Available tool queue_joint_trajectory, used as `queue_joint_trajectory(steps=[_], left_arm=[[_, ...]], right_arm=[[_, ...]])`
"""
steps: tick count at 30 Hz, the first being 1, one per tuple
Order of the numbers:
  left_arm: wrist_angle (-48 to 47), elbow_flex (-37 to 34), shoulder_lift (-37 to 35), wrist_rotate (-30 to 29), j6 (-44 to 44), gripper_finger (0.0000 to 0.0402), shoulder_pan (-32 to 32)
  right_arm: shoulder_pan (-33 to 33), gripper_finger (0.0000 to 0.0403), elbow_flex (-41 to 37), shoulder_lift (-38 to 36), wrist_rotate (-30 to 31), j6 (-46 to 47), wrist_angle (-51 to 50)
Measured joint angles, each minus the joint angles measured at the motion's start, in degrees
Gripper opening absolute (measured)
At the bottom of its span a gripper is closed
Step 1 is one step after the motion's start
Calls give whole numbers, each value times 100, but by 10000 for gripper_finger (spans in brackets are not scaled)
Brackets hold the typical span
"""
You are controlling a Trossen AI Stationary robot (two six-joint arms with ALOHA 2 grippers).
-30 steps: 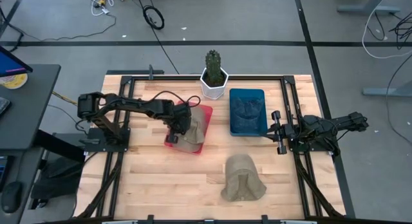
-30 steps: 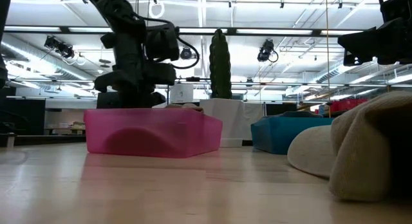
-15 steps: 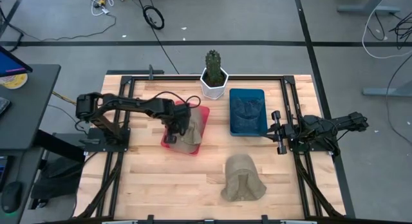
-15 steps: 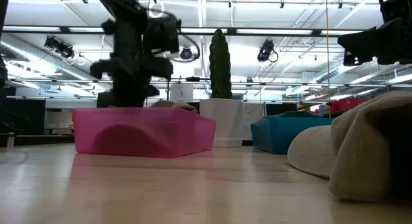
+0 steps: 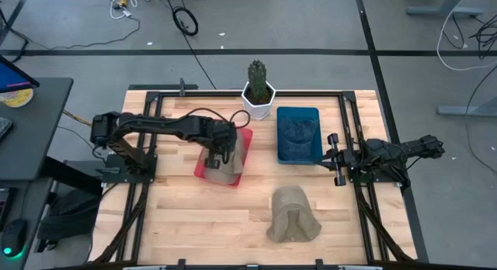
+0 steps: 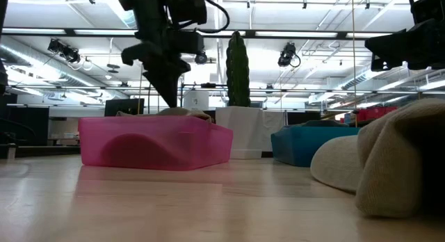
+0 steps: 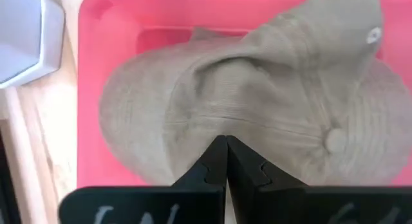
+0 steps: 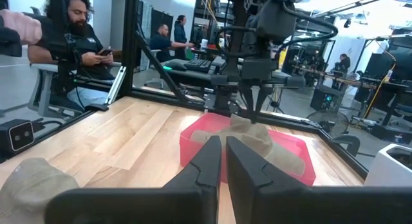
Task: Pick & Place hat
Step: Put the left brown cap into the red bin, then put the brown cap into the red bin
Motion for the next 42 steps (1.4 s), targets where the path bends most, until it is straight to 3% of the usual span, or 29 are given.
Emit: queue_joint_trajectory(steps=[6, 15, 19, 37, 42], left_arm=[[119, -7, 314, 299, 26, 4, 92], [438, 17, 1580, 367, 51, 4, 96], [420, 31, 1756, 388, -8, 4, 151], [367, -7, -69, 86, -218, 4, -16], [851, 0, -202, 363, -248, 18, -367]], right_arm=[[1, 25, 0, 0, -3, 0, -1], [0, 25, 0, 0, -2, 0, 0], [1, 25, 0, 0, -2, 0, 0], [-1, 25, 0, 0, -1, 0, 0], [-1, 25, 0, 0, -2, 0, 0]])
